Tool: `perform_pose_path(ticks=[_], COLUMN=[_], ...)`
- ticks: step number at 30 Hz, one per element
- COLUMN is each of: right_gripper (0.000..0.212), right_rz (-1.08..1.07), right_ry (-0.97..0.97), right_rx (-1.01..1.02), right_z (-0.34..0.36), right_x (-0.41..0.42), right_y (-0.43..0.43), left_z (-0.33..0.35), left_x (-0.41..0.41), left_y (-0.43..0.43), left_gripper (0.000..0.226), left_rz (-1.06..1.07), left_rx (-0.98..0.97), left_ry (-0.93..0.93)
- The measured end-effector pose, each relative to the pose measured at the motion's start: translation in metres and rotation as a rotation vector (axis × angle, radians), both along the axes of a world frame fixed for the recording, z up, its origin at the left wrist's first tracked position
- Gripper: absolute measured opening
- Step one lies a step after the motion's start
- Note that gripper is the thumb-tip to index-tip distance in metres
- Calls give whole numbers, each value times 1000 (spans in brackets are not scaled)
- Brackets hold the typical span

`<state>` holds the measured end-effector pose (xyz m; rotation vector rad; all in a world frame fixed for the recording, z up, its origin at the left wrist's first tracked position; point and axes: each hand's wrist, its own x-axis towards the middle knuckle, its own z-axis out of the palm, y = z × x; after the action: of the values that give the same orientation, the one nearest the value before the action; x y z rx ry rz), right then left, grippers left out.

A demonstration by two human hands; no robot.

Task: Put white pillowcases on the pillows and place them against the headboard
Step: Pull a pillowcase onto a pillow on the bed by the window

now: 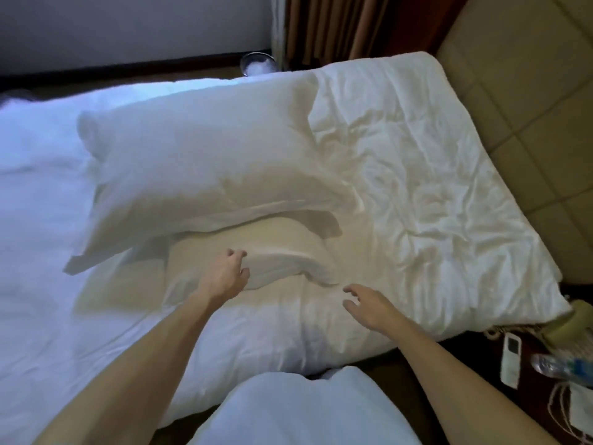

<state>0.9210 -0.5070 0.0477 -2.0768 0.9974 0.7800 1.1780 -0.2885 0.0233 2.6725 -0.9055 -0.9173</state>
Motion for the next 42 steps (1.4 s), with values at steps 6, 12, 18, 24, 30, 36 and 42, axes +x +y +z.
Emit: perform_pose_path(ticks=[6,12,18,24,30,36,42], right_gripper=[55,62,91,124,140,77,50], right_rz=[200,413,592,580,669,564,671], right_ry=[-110,-272,-334,-170,-97,-87,-82], right_rx=[-108,-342,-452,-392,-561,-590,-574], right_z=[9,10,-3,-24,-49,-51,-46], right_x=[118,214,296,349,353,368,359], right_y=[-44,-88,-111,-110,-116,-136,-128], left_z=[19,12,-5,-22,-36,-38,-35], left_x=[73,123,158,185,193,204,194], left_y=[-23,-52,-82,-95,-103,-117,-108], left_gripper=[57,83,100,126,141,145,86], left_rz=[36,42,88,22,-46,-99,-189], left_rx=[3,48,114,197,232,282,318], left_ry=[-287,-399,-376,-329,-301,-327,-482])
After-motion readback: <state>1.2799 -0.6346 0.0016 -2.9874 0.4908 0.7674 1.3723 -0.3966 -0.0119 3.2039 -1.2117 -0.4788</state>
